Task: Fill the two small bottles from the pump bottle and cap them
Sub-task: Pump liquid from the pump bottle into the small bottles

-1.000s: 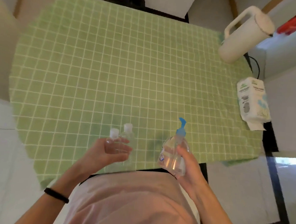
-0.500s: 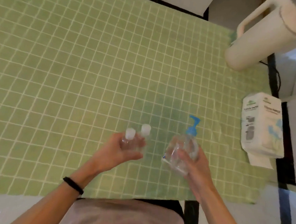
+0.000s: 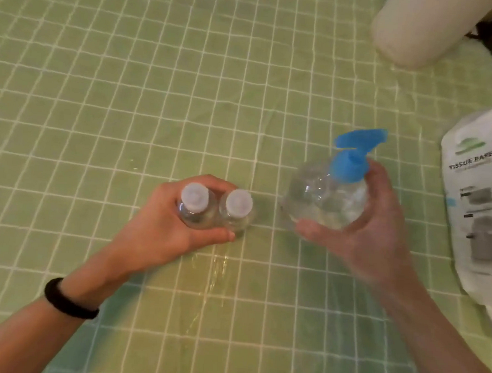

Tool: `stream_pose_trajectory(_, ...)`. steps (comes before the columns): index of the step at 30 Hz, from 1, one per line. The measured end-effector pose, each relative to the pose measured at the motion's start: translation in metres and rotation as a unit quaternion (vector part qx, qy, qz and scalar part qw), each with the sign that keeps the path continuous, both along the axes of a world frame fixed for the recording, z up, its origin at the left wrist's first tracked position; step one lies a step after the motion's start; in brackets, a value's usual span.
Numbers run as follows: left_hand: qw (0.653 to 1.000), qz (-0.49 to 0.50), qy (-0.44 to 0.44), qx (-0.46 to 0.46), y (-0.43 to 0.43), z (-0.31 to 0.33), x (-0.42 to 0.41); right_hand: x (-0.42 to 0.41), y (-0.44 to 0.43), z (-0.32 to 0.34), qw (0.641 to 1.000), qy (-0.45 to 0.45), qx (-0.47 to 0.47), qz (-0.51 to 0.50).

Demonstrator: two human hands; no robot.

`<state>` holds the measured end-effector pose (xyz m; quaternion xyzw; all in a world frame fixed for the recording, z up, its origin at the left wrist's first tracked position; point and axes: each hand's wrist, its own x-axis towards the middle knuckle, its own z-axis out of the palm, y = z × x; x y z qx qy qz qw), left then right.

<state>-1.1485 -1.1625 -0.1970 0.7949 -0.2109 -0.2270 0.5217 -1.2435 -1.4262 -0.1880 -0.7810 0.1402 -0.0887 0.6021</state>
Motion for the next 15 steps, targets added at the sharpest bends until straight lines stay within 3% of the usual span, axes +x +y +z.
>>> stream_pose_trajectory(5, 0.997, -0.047, -0.062, -0.011, -0.009, -0.029, 0.007, -0.006, -0.013, -0.049, 0.991, -0.117, -0.025, 0.059)
stream_pose_trajectory(7, 0.99, -0.052, -0.13, -0.017, -0.005, -0.02, 0.0, -0.016, -0.009, -0.046, 0.979, -0.194, -0.043, 0.049)
stream_pose_trajectory(13, 0.994, -0.022, -0.104, -0.032, -0.002, -0.031, 0.004, 0.004, -0.011, -0.05, 0.989, -0.129, 0.002, 0.078)
stream_pose_trajectory(15, 0.992, -0.019, -0.113, -0.06, 0.0, -0.033, 0.001, 0.001, -0.007, -0.05, 0.985, -0.158, -0.003, 0.063)
